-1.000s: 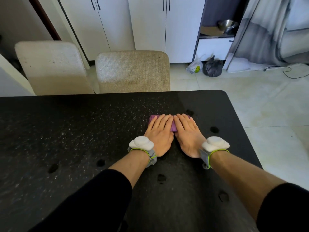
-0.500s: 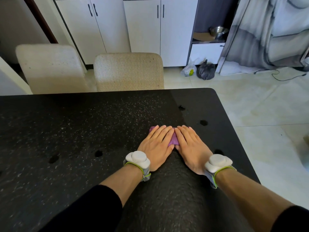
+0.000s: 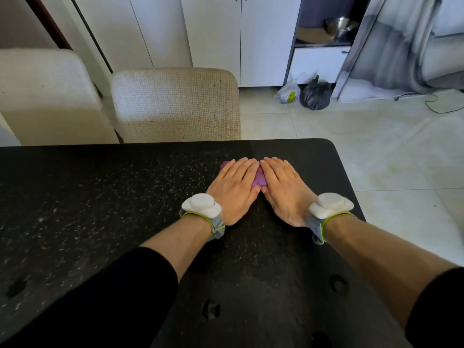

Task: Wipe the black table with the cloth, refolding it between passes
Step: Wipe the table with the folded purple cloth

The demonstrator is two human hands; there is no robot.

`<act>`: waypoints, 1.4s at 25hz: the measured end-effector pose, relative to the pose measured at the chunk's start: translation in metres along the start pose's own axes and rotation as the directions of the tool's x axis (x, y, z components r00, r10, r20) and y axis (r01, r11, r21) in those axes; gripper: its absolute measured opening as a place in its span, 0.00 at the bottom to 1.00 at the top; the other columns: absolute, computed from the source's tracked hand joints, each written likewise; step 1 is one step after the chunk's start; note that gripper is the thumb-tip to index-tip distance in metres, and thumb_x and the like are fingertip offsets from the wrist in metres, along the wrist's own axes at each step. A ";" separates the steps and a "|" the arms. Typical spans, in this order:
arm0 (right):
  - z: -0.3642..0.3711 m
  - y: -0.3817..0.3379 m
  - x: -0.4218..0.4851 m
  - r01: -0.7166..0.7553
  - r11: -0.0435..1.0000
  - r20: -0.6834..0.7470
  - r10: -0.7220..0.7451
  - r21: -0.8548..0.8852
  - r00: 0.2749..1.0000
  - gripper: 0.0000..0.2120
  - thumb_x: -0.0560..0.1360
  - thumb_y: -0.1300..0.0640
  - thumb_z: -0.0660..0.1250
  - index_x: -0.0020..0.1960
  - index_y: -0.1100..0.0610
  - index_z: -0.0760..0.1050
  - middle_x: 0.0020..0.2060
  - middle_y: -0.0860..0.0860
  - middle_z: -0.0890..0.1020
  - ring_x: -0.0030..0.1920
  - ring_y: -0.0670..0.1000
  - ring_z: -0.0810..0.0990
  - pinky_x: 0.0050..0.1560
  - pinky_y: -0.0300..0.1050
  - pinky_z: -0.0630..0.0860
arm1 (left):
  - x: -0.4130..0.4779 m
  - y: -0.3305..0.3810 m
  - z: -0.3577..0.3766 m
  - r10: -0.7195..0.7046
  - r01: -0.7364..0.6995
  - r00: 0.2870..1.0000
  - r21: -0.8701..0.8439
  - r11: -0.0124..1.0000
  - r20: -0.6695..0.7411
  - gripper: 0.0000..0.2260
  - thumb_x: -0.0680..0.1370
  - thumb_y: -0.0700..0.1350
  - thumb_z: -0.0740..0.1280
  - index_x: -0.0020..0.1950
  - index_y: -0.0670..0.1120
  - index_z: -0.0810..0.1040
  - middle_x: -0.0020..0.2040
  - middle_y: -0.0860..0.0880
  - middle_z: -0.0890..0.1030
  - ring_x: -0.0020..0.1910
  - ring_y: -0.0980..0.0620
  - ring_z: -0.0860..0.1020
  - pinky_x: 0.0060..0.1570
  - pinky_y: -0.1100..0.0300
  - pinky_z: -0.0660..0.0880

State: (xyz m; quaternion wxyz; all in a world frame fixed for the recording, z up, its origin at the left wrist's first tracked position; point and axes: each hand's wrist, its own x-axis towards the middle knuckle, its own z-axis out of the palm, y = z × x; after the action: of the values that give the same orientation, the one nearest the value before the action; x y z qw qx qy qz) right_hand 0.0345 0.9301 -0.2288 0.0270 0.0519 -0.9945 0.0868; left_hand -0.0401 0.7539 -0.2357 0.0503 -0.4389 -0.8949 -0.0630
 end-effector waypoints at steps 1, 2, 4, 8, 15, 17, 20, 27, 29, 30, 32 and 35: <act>0.000 0.008 0.013 -0.001 1.000 -0.002 0.001 -0.005 1.000 0.30 0.84 0.48 0.50 0.81 0.63 0.53 0.79 0.60 0.60 0.80 0.60 0.55 0.81 0.52 0.46 | 0.013 -0.005 0.002 -0.013 0.013 1.000 -0.005 1.000 -0.006 0.29 0.82 0.55 0.47 0.79 0.41 0.60 0.78 0.44 0.65 0.79 0.46 0.61 0.79 0.51 0.52; -0.001 0.014 0.025 -0.005 1.000 0.005 0.005 -0.009 1.000 0.31 0.83 0.47 0.49 0.80 0.63 0.54 0.79 0.60 0.61 0.80 0.60 0.56 0.81 0.53 0.48 | 0.024 -0.010 0.003 -0.027 0.027 1.000 -0.009 1.000 -0.014 0.30 0.82 0.55 0.47 0.79 0.41 0.61 0.78 0.44 0.66 0.78 0.46 0.62 0.79 0.50 0.52; -0.001 0.024 0.046 -0.007 1.000 0.031 0.008 -0.017 1.000 0.33 0.81 0.45 0.45 0.80 0.64 0.55 0.77 0.62 0.63 0.78 0.62 0.59 0.80 0.56 0.51 | 0.044 -0.019 0.005 -0.033 0.033 0.999 0.005 0.999 -0.035 0.30 0.81 0.55 0.47 0.78 0.40 0.63 0.76 0.43 0.68 0.77 0.45 0.64 0.78 0.49 0.55; -0.001 0.041 0.080 -0.007 1.000 0.027 0.007 -0.006 1.000 0.32 0.81 0.46 0.47 0.78 0.66 0.57 0.75 0.64 0.65 0.76 0.65 0.62 0.79 0.59 0.54 | 0.075 -0.038 0.008 -0.049 0.050 0.999 0.018 0.999 -0.017 0.31 0.81 0.56 0.46 0.78 0.40 0.63 0.75 0.42 0.69 0.75 0.44 0.66 0.77 0.48 0.56; -0.001 0.038 0.078 -0.019 1.000 -0.002 0.019 0.016 1.000 0.32 0.79 0.50 0.51 0.78 0.67 0.58 0.75 0.65 0.65 0.76 0.66 0.61 0.79 0.60 0.53 | 0.076 -0.030 0.010 -0.098 0.097 0.995 -0.024 0.995 -0.030 0.32 0.79 0.56 0.46 0.78 0.40 0.63 0.75 0.43 0.69 0.75 0.44 0.65 0.78 0.49 0.54; -0.001 0.032 0.059 -0.018 1.000 -0.001 0.018 0.022 1.000 0.32 0.79 0.49 0.50 0.78 0.67 0.59 0.75 0.66 0.65 0.76 0.66 0.62 0.79 0.59 0.53 | 0.061 -0.019 0.008 -0.093 0.092 0.996 -0.032 0.995 -0.010 0.32 0.79 0.56 0.45 0.78 0.41 0.62 0.76 0.44 0.68 0.77 0.45 0.63 0.78 0.49 0.53; -0.001 0.020 0.025 -0.030 0.999 -0.003 0.031 0.034 1.000 0.34 0.79 0.48 0.47 0.78 0.67 0.60 0.75 0.65 0.66 0.76 0.66 0.62 0.79 0.60 0.54 | 0.036 0.001 0.003 -0.084 0.085 0.996 -0.036 0.996 0.021 0.29 0.81 0.55 0.47 0.80 0.42 0.59 0.78 0.44 0.64 0.78 0.46 0.60 0.79 0.50 0.50; -0.002 -0.017 -0.068 -0.057 0.998 0.022 0.057 0.021 0.998 0.34 0.80 0.46 0.45 0.79 0.65 0.58 0.76 0.63 0.64 0.78 0.64 0.60 0.79 0.57 0.53 | -0.044 0.060 -0.013 -0.067 0.069 0.996 -0.033 0.997 0.053 0.33 0.79 0.56 0.42 0.80 0.43 0.59 0.79 0.45 0.63 0.79 0.46 0.60 0.79 0.51 0.49; -0.002 -0.028 -0.093 -0.061 0.998 0.031 0.061 0.018 0.998 0.34 0.80 0.45 0.44 0.79 0.65 0.58 0.76 0.62 0.64 0.78 0.64 0.60 0.79 0.57 0.53 | -0.067 0.075 -0.016 -0.055 0.056 0.997 -0.033 0.998 0.049 0.32 0.79 0.56 0.43 0.80 0.42 0.60 0.79 0.45 0.64 0.79 0.46 0.61 0.78 0.51 0.50; -0.001 -0.032 -0.105 -0.064 0.998 0.038 0.063 0.016 0.997 0.34 0.80 0.45 0.44 0.79 0.65 0.58 0.77 0.62 0.64 0.78 0.64 0.60 0.79 0.57 0.52 | -0.076 0.082 -0.016 -0.056 0.058 0.997 -0.042 0.997 0.049 0.32 0.80 0.56 0.44 0.80 0.42 0.61 0.78 0.45 0.65 0.78 0.46 0.61 0.78 0.51 0.51; -0.003 -0.043 -0.131 -0.063 0.998 0.028 0.063 0.002 0.998 0.34 0.80 0.45 0.43 0.80 0.64 0.56 0.78 0.62 0.62 0.79 0.63 0.58 0.80 0.55 0.50 | -0.097 0.097 -0.019 -0.050 0.051 0.998 -0.043 0.998 0.042 0.31 0.80 0.55 0.44 0.80 0.42 0.61 0.78 0.45 0.65 0.79 0.46 0.61 0.79 0.50 0.52; -0.004 -0.053 -0.160 -0.054 0.999 0.030 0.054 -0.003 0.998 0.35 0.80 0.44 0.41 0.81 0.62 0.53 0.79 0.60 0.59 0.80 0.61 0.54 0.80 0.51 0.45 | -0.119 0.114 -0.021 -0.026 0.029 0.997 -0.040 0.999 0.070 0.32 0.80 0.56 0.43 0.81 0.43 0.58 0.80 0.46 0.62 0.80 0.47 0.58 0.79 0.51 0.49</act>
State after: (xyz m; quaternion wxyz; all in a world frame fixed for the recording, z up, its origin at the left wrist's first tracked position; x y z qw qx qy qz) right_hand 0.1993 0.8946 -0.2256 0.0096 0.0262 -0.9959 0.0856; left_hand 0.1235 0.7269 -0.2250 0.0095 -0.4295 -0.9005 -0.0668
